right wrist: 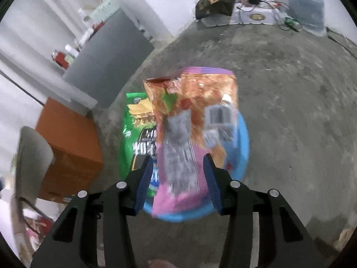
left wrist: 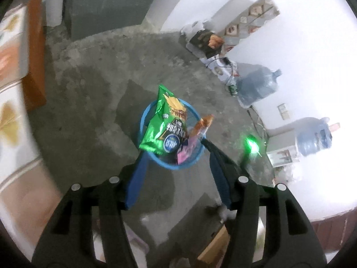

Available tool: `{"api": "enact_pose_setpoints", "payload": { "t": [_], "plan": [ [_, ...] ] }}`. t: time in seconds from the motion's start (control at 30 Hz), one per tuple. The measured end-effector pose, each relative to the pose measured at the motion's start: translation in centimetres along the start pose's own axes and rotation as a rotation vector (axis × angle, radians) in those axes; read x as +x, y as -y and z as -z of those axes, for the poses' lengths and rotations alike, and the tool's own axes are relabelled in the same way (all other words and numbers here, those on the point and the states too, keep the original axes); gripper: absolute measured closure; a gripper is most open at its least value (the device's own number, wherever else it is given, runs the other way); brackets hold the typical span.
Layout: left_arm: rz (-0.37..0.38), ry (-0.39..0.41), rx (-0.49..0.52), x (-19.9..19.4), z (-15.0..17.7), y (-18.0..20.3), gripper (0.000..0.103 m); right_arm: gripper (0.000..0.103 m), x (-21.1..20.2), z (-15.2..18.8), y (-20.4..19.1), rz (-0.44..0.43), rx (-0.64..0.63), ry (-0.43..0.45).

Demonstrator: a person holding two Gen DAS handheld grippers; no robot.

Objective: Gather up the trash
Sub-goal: 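Open both tools over the wastebasket to drop both snack bags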

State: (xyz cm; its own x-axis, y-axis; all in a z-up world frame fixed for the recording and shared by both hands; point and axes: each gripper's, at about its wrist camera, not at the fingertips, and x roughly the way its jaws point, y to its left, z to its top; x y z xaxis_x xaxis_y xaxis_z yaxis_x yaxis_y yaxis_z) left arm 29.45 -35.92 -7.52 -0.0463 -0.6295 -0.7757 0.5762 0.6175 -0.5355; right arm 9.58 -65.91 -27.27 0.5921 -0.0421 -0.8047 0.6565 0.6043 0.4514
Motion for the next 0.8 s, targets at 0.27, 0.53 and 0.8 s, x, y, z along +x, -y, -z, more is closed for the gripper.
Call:
{"api": "enact_pose_setpoints", "payload": {
  "t": [0.27, 0.53, 0.8],
  "plan": [
    [0.008, 0.111, -0.054, -8.8, 5.3, -3.8, 0.047, 0.058, 8.5, -1.0, -5.0, 0.030, -0.186, -0.139],
    [0.000, 0.188, -0.093, -12.4, 7.2, -5.7, 0.047, 0.058, 14.4, -1.7, -6.8, 0.150, -0.278, -0.261],
    [0.014, 0.200, -0.134, -13.0, 8.0, -7.7, 0.047, 0.061, 19.4, -1.6, -6.4, 0.339, -0.321, -0.359]
  ]
}}
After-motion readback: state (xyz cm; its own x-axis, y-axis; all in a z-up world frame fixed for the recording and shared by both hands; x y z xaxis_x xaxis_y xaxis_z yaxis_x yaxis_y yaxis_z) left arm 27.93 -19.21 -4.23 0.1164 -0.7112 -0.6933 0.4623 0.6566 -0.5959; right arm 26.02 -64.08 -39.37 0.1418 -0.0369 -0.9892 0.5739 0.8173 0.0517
